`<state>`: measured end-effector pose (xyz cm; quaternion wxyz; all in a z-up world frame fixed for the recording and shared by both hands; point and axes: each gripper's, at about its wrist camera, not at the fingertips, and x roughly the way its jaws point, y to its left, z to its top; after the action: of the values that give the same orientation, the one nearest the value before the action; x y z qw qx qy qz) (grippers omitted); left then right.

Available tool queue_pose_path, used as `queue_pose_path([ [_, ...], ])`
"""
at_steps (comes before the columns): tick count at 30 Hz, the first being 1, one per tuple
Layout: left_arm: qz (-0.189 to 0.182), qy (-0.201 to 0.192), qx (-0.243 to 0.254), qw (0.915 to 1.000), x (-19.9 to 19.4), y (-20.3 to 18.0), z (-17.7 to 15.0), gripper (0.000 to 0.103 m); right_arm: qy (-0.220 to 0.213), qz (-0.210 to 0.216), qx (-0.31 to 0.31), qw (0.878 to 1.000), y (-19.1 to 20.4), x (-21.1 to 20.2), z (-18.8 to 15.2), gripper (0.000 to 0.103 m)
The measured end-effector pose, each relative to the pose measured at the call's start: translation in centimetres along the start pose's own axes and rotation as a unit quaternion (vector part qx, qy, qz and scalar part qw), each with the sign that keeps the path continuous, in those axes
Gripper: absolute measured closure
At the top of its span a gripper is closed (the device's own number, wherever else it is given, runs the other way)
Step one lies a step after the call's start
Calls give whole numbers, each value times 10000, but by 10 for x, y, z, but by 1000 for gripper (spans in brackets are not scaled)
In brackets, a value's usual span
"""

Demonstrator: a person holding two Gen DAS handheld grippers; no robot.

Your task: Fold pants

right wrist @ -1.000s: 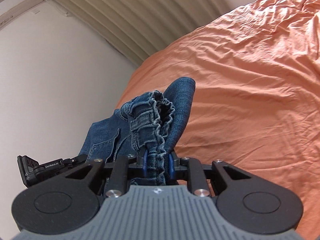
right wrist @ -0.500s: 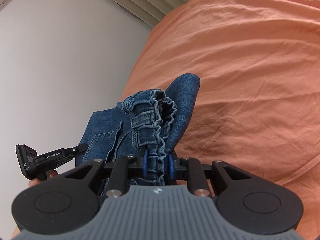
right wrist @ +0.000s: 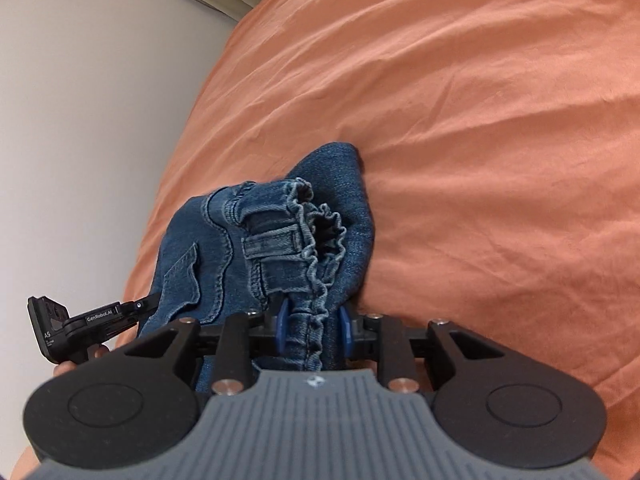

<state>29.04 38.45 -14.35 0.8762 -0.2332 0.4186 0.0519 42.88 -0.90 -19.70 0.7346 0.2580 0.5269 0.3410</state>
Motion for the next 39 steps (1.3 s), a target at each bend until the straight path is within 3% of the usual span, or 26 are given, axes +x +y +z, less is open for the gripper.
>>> queue_pose_path([
  [3, 132, -85, 39, 9999, -9, -5, 3, 77, 22, -151, -339, 9993, 15, -7, 4, 69],
  [4, 214, -135, 146, 9996, -14, -9, 3, 77, -16, -213, -471, 9987, 21, -13, 5, 64],
  [8, 431, -290, 571, 9970, -33, -20, 1, 64, -414, -582, -1456, 9868, 61, -38, 10, 60],
  [9, 480, -350, 646, 9961, -37, -22, 1, 64, -533, -627, -1674, 9824, 73, -41, 12, 62],
  [10, 533, -385, 714, 9953, -40, -24, 1, 64, -618, -627, -1835, 9791, 82, -43, 14, 74],
  [13, 640, -542, 658, 9943, -44, -29, 4, 64, -650, -526, -2077, 9746, 101, -36, 20, 89],
  [16, 603, -585, 582, 9948, -45, -32, 4, 64, -535, -797, -2174, 9714, 105, -12, 26, 102],
  [20, 525, -620, 725, 9941, -46, -41, 0, 64, -528, -1230, -2010, 9704, 81, 20, 31, 103],
  [23, 468, -576, 823, 9938, -46, -43, -3, 64, -544, -1279, -1683, 9759, 65, 31, 35, 103],
  [27, 477, -524, 1047, 9920, -52, -52, -7, 64, -518, -1449, -2033, 9669, 83, 21, 32, 103],
  [30, 365, -585, 1183, 9906, -65, -63, -14, 64, -699, -1259, -2298, 9625, 105, -5, 18, 103],
  [33, 259, -627, 1472, 9868, -76, -83, -28, 64, -811, -1096, -2845, 9489, 133, -26, -19, 100],
  [35, 164, -620, 1617, 9848, -78, -98, -40, 64, -849, -1028, -3120, 9407, 148, -30, -44, 91],
  [37, 152, -638, 1741, 9825, -77, -115, -54, 64, -931, -1037, -3456, 9280, 161, -29, -70, 70],
  [39, 95, -714, 1856, 9800, -74, -129, -70, 64, -981, -1180, -3773, 9133, 167, -22, -90, 69],
])
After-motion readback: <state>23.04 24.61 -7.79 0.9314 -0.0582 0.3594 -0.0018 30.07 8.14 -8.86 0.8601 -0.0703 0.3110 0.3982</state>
